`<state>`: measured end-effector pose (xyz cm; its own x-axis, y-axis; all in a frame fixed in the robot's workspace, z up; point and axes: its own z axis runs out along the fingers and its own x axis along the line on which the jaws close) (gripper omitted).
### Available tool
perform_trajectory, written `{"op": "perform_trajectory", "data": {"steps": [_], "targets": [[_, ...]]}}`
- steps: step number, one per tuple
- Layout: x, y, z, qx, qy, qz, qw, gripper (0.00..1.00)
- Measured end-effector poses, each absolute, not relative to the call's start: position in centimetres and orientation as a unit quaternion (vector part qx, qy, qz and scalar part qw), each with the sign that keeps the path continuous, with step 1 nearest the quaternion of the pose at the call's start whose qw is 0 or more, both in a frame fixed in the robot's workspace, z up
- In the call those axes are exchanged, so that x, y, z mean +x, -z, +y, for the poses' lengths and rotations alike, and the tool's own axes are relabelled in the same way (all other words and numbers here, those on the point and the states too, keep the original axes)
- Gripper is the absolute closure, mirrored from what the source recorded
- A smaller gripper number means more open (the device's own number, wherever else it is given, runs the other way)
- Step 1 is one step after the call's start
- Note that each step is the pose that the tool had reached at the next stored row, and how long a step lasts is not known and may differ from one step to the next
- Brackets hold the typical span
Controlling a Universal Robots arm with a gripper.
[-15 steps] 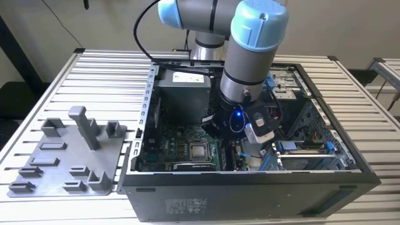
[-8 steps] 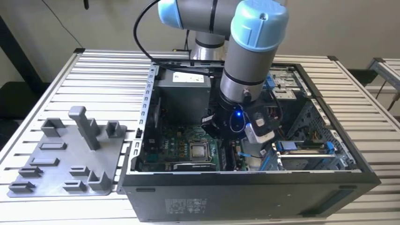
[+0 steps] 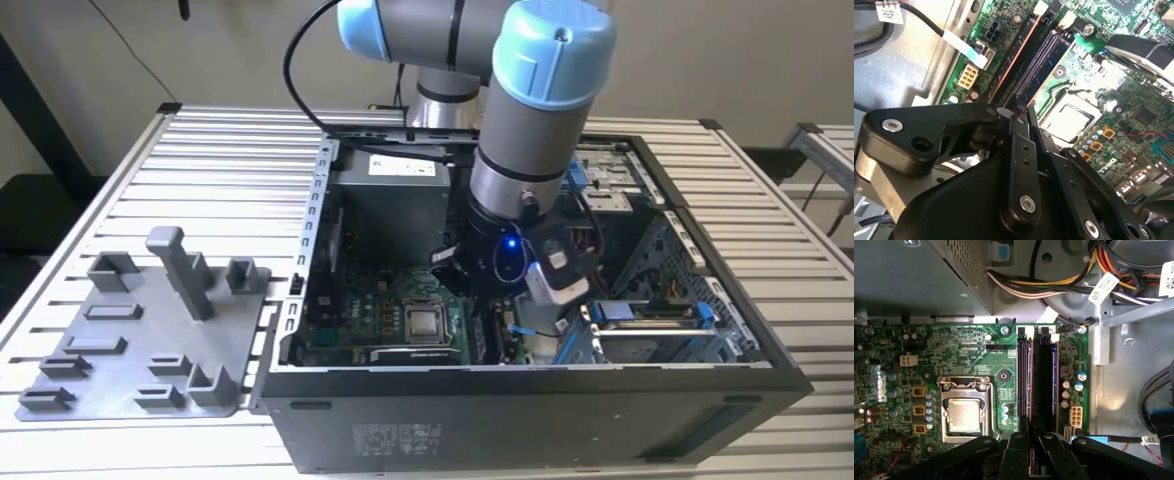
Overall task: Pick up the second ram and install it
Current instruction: 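Insert the second ram into the second slot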
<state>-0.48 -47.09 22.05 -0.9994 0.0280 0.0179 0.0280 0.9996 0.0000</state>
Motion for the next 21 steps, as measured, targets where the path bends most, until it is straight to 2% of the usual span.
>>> {"op": "perform_trajectory", "data": {"steps": [21], "targets": [[-0.3,-21.37,-47.11,-0.006,0.006,-1.0,0.011,0.86]]}}
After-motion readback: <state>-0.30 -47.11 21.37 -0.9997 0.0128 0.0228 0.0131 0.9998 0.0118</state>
